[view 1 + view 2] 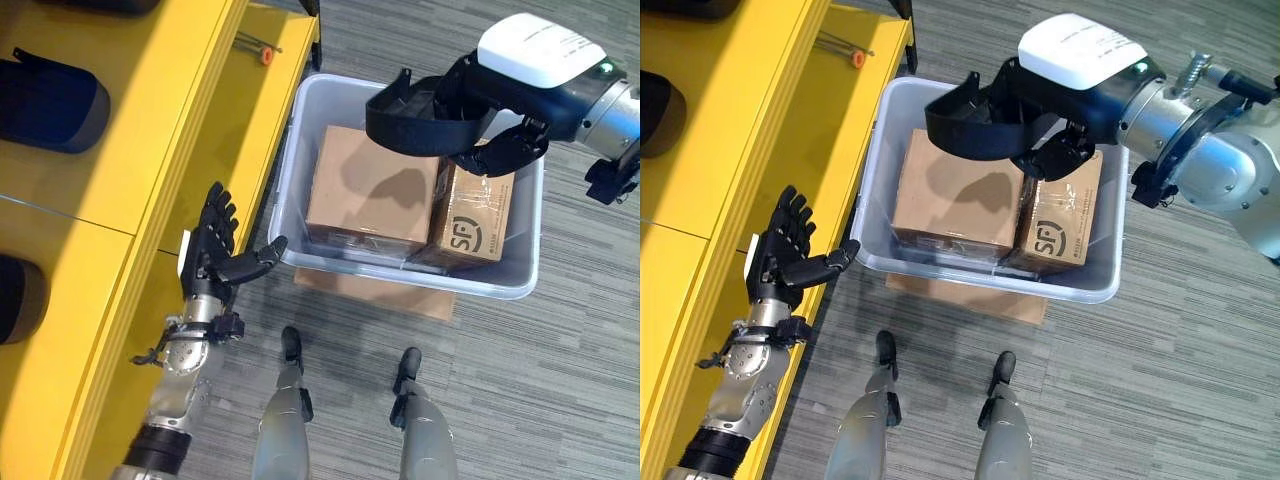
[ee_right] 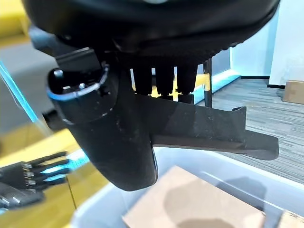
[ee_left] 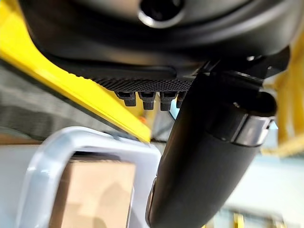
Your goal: Move parts from the plastic box to the shelf.
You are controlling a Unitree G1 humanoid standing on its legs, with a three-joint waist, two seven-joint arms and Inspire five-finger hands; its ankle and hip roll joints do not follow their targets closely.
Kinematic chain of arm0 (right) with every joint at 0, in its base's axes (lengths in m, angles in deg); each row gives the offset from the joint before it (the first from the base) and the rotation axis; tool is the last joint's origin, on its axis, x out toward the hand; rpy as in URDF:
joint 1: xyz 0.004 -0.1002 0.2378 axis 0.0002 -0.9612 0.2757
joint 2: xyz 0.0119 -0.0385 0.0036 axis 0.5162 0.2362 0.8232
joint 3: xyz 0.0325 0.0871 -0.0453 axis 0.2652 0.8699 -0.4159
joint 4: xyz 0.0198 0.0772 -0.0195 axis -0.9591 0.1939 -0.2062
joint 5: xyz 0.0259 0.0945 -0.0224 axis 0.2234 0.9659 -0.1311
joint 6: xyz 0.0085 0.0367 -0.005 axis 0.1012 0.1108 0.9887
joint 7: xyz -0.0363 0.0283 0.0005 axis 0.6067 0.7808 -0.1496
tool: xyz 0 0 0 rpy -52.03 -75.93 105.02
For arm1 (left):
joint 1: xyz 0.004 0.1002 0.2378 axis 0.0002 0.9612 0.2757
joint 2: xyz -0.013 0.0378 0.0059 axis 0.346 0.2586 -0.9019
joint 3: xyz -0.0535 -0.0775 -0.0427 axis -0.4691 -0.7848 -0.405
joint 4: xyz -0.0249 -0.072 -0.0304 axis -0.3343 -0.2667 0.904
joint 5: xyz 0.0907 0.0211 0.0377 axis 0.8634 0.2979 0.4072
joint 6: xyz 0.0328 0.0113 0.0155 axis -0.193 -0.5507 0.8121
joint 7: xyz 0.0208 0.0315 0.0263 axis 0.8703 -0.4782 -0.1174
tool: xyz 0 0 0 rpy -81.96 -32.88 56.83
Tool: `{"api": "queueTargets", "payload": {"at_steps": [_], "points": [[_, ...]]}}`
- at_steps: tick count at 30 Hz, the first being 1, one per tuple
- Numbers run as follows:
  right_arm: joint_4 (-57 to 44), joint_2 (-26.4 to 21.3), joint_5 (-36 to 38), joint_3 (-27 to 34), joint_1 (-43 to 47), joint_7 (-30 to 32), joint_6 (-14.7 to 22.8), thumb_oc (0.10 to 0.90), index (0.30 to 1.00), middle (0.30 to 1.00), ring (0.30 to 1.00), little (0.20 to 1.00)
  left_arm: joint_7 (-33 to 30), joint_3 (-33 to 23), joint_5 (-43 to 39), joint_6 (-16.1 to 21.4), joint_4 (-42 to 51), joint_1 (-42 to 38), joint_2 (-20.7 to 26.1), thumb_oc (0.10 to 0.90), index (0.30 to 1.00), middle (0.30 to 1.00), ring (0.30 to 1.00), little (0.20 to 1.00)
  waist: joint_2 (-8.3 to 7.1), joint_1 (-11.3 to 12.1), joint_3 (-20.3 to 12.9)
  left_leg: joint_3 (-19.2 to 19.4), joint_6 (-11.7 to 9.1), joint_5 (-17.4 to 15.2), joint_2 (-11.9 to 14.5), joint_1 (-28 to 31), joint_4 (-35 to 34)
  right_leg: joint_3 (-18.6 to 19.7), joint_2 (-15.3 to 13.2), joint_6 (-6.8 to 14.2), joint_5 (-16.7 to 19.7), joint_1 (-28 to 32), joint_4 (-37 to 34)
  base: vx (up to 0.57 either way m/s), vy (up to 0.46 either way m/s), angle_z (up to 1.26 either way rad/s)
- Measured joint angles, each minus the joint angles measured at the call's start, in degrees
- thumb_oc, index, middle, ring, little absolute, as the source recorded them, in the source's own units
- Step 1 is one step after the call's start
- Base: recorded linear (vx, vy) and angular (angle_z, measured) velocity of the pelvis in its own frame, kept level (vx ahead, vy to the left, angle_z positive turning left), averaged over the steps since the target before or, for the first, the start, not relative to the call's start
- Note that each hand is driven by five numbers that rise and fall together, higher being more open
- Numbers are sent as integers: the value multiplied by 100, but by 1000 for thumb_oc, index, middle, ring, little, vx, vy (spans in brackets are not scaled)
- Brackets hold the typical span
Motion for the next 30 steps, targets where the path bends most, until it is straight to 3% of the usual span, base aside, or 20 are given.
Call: {"api": "queueTargets", "payload": {"at_steps": [3,7,15,22,23,25,30], "points": [[-29,112,301,391,-684,-14,102,400,300,300,300,300,-20,42,384,58,31,7,185,900,1000,1000,1000,1000,-66,-54,-485,64,-77,-123,24,72,-61,30,12,21,20,87,-198,48,-1,-11],[-186,123,438,781,-1038,-93,108,400,300,300,300,300,-184,64,1382,95,297,-277,768,900,1000,1000,1000,1000,-73,-174,-588,131,-136,-98,30,285,-121,45,75,26,77,309,-374,46,-7,-6],[-178,208,508,813,-1101,-240,105,400,300,300,300,300,-676,294,3613,259,972,-1205,1995,900,1000,1000,1000,1000,-62,-288,-611,227,-111,-136,41,784,-233,84,141,28,103,823,-620,54,-10,-5],[-141,390,620,1300,-1934,-241,136,400,300,300,300,300,-905,479,5071,418,1814,-1369,2191,900,1000,1000,1000,1000,-27,-353,-812,251,-180,-199,48,959,-255,91,163,32,108,1016,-738,22,-2,-2],[-51,535,620,1445,-2118,-245,103,400,300,300,300,300,-928,706,5498,459,1942,-1789,2352,900,1000,1000,1000,1000,-22,-357,-814,244,-180,-198,40,971,-255,85,155,35,110,1036,-738,25,-2,4],[31,618,618,1446,-2168,-244,89,400,300,300,300,300,-1003,1013,5744,534,2027,-2182,2350,900,1000,1000,1000,1000,5,-340,-829,230,-180,-198,38,978,-255,69,154,36,110,1059,-742,14,0,2],[80,867,615,1481,-2228,-242,85,400,300,300,300,300,-1059,1075,6061,625,2133,-2180,2213,900,1000,1000,1000,1000,50,-450,-854,239,-176,-211,39,1067,-255,72,157,36,110,1158,-770,0,0,0]]}}
